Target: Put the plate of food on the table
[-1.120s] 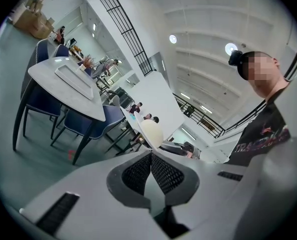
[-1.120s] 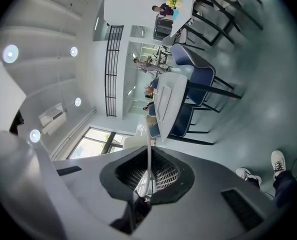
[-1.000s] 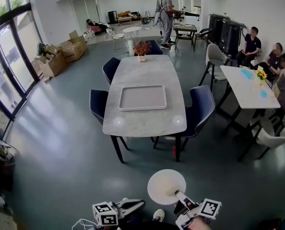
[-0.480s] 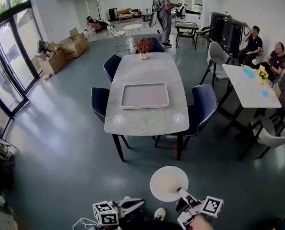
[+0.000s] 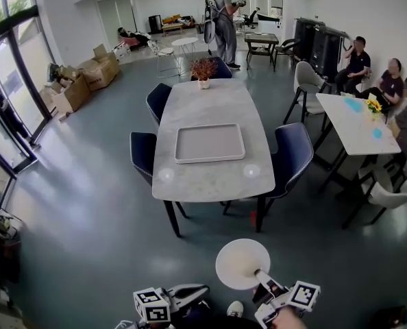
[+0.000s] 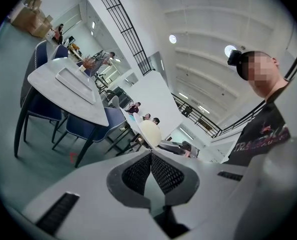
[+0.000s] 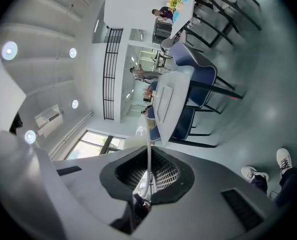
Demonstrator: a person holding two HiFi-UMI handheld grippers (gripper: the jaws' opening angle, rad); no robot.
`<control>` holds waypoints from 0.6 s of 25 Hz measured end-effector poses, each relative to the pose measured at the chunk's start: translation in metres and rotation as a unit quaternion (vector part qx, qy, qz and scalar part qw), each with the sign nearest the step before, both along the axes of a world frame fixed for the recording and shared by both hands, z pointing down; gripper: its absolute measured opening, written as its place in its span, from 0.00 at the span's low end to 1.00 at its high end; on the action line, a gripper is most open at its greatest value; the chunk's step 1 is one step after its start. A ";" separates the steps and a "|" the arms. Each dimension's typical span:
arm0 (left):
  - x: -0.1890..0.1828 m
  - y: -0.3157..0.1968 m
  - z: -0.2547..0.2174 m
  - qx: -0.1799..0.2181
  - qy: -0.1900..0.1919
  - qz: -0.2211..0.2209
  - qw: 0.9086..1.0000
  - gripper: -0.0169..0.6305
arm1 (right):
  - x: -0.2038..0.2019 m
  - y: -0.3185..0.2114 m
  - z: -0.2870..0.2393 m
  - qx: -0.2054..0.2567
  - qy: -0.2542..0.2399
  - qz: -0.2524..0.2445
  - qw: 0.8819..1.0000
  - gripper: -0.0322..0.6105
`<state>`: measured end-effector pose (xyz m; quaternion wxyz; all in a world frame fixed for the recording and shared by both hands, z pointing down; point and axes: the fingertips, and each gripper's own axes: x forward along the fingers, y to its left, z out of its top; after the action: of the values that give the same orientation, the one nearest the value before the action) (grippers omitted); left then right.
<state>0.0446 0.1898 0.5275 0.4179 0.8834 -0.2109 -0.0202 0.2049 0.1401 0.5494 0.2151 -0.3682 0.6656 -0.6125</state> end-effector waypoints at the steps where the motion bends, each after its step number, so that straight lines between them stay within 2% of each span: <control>1: -0.005 -0.003 0.000 0.000 0.001 0.001 1.000 0.04 | -0.004 -0.003 0.000 0.001 0.002 0.002 1.000 0.08; 9: -0.055 -0.035 0.005 -0.006 0.010 0.004 1.000 0.04 | -0.042 -0.032 0.004 -0.023 0.015 0.032 0.999 0.08; 13: -0.074 -0.054 0.004 -0.003 0.013 0.014 1.000 0.04 | -0.066 -0.055 -0.005 0.003 0.003 0.032 0.999 0.08; 15: -0.085 -0.062 0.007 -0.002 0.016 0.020 1.000 0.04 | -0.077 -0.062 -0.004 -0.006 0.006 0.039 0.999 0.08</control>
<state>-0.0401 0.1279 0.5348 0.4235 0.8862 -0.1863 -0.0250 0.1277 0.0781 0.5454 0.2328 -0.3987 0.6485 -0.6052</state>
